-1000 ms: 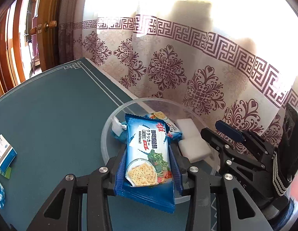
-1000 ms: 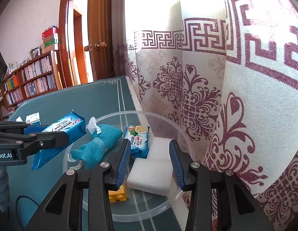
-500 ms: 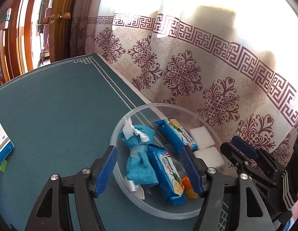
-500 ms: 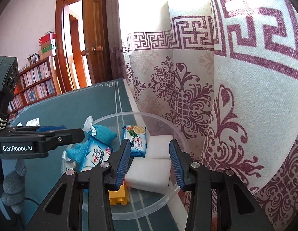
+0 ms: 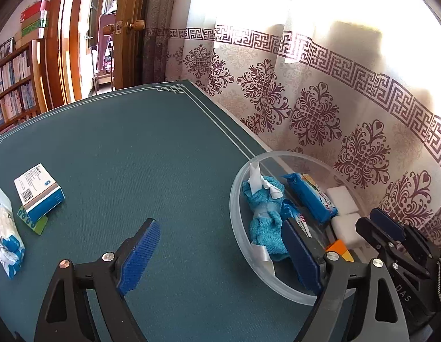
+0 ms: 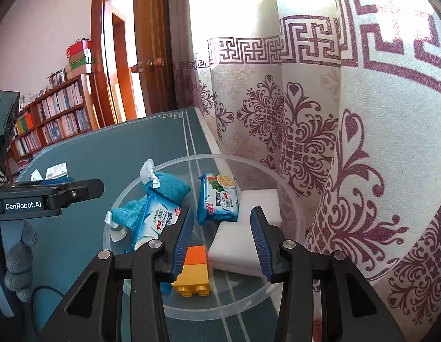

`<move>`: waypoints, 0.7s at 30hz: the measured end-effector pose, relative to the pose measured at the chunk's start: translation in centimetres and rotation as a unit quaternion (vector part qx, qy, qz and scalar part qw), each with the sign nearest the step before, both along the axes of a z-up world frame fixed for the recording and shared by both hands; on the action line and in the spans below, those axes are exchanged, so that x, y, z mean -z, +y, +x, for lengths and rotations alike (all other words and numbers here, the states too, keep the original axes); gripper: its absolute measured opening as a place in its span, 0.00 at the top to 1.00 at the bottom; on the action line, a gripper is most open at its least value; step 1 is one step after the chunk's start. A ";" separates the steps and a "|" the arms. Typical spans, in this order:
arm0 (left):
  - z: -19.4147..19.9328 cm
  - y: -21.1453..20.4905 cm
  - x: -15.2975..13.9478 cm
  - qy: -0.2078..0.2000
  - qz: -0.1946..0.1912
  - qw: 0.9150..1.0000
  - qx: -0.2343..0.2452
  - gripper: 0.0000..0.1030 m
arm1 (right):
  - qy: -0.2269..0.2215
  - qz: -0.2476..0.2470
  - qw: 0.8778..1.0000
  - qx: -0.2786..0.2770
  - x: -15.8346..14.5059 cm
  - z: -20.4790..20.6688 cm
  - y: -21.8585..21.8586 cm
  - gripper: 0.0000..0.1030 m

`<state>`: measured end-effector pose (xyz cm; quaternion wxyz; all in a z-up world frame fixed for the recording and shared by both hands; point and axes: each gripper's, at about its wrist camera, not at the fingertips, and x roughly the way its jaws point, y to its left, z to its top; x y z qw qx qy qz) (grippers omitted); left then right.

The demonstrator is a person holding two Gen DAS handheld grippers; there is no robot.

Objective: Organize objects
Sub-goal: 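Move both grippers back to the items left on the table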

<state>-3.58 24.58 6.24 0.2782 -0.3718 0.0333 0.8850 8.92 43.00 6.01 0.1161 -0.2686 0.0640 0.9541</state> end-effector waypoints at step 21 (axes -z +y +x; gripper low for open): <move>-1.4 -10.1 -1.4 0.009 0.014 0.994 -0.112 0.03 | 0.002 -0.011 0.994 -0.109 -1.5 -4.1 -7.4 0.49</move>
